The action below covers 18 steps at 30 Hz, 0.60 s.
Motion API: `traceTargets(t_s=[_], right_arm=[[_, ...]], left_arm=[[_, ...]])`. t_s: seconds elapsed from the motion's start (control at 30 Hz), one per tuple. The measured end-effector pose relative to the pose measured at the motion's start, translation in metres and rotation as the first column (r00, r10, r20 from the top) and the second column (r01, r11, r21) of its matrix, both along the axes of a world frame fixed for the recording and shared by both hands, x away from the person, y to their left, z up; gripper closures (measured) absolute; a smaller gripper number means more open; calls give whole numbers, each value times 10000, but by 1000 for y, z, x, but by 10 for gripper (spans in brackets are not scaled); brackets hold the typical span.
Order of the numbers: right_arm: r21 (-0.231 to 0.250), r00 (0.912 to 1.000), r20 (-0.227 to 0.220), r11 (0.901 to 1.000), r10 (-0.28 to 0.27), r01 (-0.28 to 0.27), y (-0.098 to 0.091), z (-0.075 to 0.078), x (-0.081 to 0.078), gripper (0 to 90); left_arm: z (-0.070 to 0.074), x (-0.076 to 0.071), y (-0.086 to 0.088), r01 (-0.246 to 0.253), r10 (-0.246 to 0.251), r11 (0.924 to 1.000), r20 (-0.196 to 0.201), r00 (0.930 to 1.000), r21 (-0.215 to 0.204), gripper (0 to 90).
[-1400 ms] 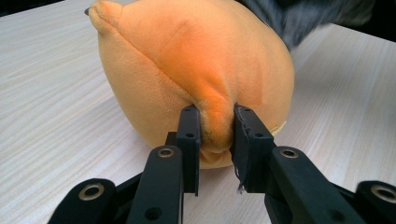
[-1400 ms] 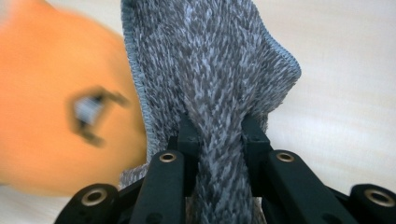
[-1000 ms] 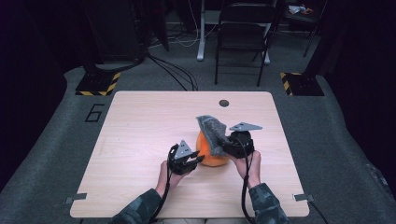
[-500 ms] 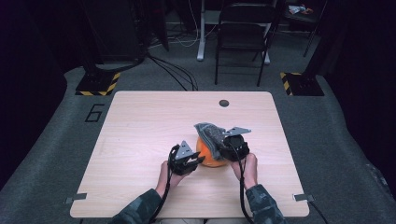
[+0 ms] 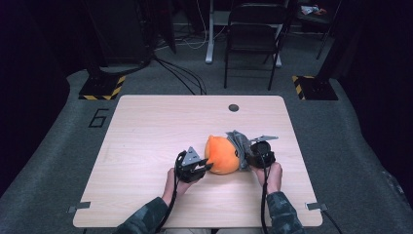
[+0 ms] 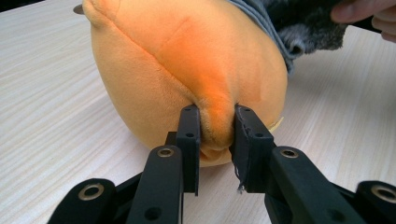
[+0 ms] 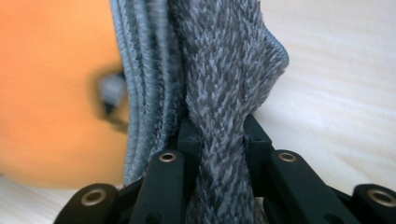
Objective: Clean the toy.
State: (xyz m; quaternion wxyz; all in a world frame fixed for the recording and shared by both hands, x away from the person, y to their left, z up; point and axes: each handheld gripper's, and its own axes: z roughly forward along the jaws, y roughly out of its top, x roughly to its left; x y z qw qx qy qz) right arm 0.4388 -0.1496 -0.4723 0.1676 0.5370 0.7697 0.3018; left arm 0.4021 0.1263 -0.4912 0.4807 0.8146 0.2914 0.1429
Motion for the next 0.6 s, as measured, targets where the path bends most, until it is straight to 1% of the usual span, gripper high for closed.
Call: traceTargets(t_s=[0.03,0.1,0.13,0.17,0.2,0.23,0.3,0.37,0.4,0.43,0.47,0.5,0.53,0.57,0.6], right_arm=[[-208,9999,-137,9998,-56,54,-3,-5,2,743],[-85,9962,-761,9991,-429,424,-7,-14,3,743],[-63,9952,-828,9986,-526,522,-10,-17,4,745],[12,9968,-624,9987,-505,506,-14,-16,6,747],[171,9975,-443,9983,-543,551,-18,-11,6,749],[286,9983,-122,9979,-570,573,-20,-3,5,749],[620,9972,491,9967,-556,526,-19,18,-1,749],[926,9939,1073,9956,-267,167,-13,39,-8,749],[916,9910,1335,9957,26,-149,-9,47,-11,749],[998,9891,1434,9939,319,-465,-2,52,-14,749],[1027,9884,1407,9921,573,-721,5,54,-15,749],[847,9871,1352,9916,861,-981,12,53,-16,748],[660,9880,1139,9914,1048,-1127,19,49,-15,748],[501,9883,961,9910,1186,-1238,25,42,-14,749],[511,9902,901,9925,1064,-1113,29,35,-14,750]], left_arm=[[0,1,1,16,-16,10000,-24,10000,31,737],[0,2,3,-12,12,10000,-88,10000,2,736],[0,3,4,-62,62,10000,-94,9999,-38,735],[0,3,4,-62,61,10000,-90,9999,-44,735],[0,4,5,-70,69,9999,-150,9999,-82,734],[-1,4,6,-91,91,9999,-117,9999,-76,734],[-1,4,5,-122,121,9999,-131,9998,-109,734],[0,4,5,-109,109,9999,-53,9999,-68,733],[0,4,4,-107,107,9999,-6,9999,-50,732],[0,4,4,-89,89,10000,7,10000,-15,730],[0,5,4,-92,92,9999,-25,10000,-46,729],[0,5,5,-103,103,9999,-30,9999,-101,726],[0,6,6,-40,40,10000,-11,10000,-62,720],[1,5,6,30,-30,10000,38,10000,87,700],[1,5,6,39,-45,9994,165,9999,341,652]])
